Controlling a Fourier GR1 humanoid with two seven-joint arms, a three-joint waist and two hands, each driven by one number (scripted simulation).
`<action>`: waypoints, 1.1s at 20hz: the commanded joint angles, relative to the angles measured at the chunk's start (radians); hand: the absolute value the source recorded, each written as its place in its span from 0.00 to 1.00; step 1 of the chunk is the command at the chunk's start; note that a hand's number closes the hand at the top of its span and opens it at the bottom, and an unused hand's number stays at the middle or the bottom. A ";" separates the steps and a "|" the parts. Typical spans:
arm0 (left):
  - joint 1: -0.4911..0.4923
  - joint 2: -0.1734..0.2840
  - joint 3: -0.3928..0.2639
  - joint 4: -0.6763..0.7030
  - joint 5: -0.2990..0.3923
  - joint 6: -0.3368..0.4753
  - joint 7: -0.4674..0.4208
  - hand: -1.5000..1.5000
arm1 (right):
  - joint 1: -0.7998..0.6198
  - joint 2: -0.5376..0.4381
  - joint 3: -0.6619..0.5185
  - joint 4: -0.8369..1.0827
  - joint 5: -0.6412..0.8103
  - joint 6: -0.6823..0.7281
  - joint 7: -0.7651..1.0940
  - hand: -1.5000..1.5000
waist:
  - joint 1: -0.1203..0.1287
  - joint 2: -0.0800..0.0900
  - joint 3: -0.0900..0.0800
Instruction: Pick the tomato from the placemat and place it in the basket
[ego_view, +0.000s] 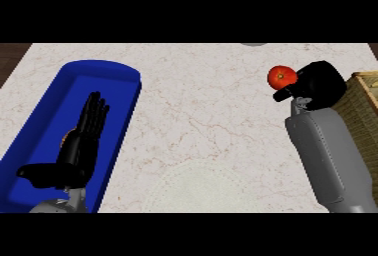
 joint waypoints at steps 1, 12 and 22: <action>-0.011 -0.007 -0.014 0.013 -0.001 -0.012 0.002 0.50 | -0.197 -0.018 -0.091 0.076 0.132 -0.130 0.206 1.00 | 0.021 -0.004 -0.001; -0.022 -0.016 -0.016 0.013 -0.008 -0.003 0.025 0.50 | -0.562 0.041 -0.217 0.277 0.423 -0.164 0.286 1.00 | 0.016 -0.012 -0.002; 0.005 -0.014 0.013 0.031 -0.016 0.005 -0.008 0.50 | -0.624 0.036 -0.419 0.383 0.646 -0.015 0.304 1.00 | -0.032 -0.021 -0.002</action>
